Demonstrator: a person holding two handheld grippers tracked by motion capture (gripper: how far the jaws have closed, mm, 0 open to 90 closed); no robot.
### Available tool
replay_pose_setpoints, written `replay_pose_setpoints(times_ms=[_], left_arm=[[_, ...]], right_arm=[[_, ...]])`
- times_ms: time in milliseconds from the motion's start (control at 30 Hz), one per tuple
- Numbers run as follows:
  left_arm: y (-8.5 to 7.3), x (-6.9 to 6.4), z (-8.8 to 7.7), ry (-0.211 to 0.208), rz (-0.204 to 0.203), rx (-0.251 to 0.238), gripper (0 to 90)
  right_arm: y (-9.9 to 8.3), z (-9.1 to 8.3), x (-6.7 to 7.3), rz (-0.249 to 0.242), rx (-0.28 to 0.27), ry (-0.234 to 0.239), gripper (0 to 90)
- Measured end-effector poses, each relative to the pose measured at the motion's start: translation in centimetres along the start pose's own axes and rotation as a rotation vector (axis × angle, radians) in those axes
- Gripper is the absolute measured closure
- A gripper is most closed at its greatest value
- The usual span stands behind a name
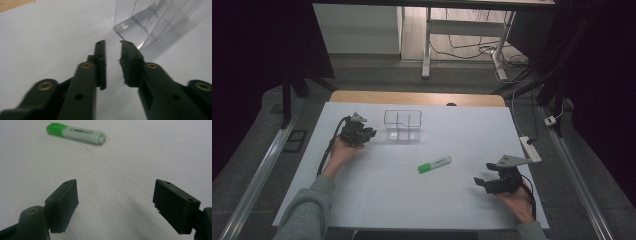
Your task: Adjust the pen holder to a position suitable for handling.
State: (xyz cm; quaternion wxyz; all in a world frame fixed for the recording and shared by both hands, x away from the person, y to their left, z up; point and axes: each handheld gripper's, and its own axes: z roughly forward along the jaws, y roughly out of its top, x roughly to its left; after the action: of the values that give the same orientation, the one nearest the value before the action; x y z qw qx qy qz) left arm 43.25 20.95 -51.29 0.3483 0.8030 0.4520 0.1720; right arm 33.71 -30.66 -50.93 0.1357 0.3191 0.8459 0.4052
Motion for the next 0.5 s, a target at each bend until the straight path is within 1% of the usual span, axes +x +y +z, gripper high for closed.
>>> replay_pose_setpoints(times_ms=[67,100,133,267,367,500], left_arm=[[0.3,0.0,0.4,-0.006,-0.001,-0.006,87.7],[0.4,-0.1,0.6,-0.010,0.004,-0.002,88.6],[0.6,-0.1,0.9,-0.012,0.010,0.000,88.7],[1.1,-0.5,1.7,-0.029,0.023,0.003,88.8],[1.3,-0.7,2.2,-0.048,0.020,-0.001,88.8],[1.7,-0.7,2.7,-0.052,0.023,-0.006,88.8]], right_arm=[[0.0,0.0,0.1,0.003,0.000,0.004,19.6],[0.0,0.0,0.1,0.005,-0.002,0.008,19.6],[0.1,0.0,0.1,0.002,-0.003,0.001,19.6],[0.0,0.0,0.1,0.001,-0.002,0.000,19.8],[0.0,0.0,0.0,0.005,-0.001,0.002,19.9],[-0.1,-0.2,0.1,0.005,0.006,-0.001,19.9]])
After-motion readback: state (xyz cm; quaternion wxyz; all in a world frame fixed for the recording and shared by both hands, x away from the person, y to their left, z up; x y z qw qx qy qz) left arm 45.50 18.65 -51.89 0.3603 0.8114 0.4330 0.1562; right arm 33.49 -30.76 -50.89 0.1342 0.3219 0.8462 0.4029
